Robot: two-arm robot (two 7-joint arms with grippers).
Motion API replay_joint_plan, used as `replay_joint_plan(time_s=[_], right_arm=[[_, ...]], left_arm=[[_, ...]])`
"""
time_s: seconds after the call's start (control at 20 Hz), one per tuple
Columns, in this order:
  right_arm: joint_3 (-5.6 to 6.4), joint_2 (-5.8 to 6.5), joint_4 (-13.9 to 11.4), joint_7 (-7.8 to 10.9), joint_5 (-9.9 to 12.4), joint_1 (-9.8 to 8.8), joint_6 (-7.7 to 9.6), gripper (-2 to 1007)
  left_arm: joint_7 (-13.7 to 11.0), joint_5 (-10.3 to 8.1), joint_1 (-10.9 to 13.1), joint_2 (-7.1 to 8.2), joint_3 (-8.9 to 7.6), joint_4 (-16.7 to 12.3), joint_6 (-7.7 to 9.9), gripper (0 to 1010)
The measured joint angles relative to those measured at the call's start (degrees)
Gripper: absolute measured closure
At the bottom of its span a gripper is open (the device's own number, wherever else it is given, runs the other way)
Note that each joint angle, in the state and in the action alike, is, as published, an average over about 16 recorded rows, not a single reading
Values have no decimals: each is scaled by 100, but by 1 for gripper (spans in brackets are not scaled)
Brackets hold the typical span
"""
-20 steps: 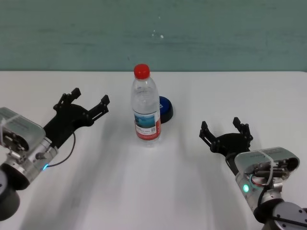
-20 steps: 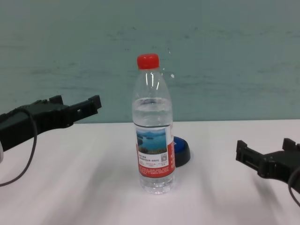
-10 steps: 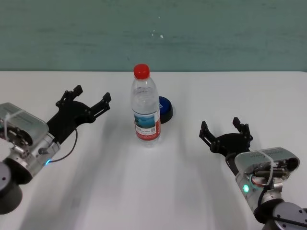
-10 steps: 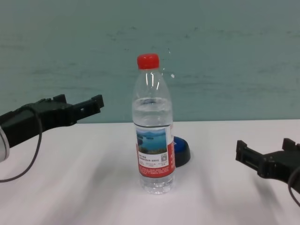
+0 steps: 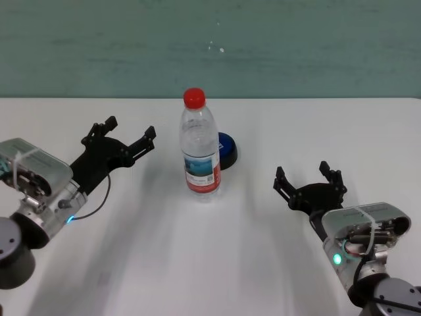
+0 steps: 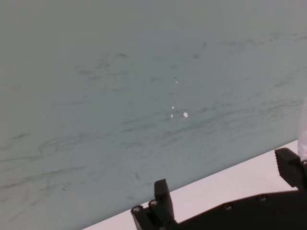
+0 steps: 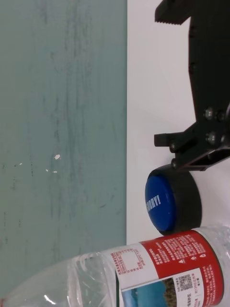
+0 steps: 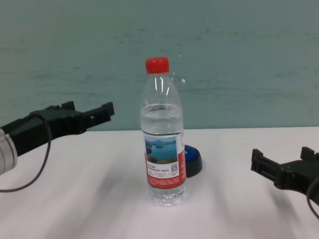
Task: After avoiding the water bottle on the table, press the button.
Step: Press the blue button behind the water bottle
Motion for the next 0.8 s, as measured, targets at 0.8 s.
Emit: replay_joint_plan(time_s=[0.8], right_arm=[[0,0,0,0,0,0,0,1]], left_arm=[[-59,43,-158,-26,95,179,-41,0]])
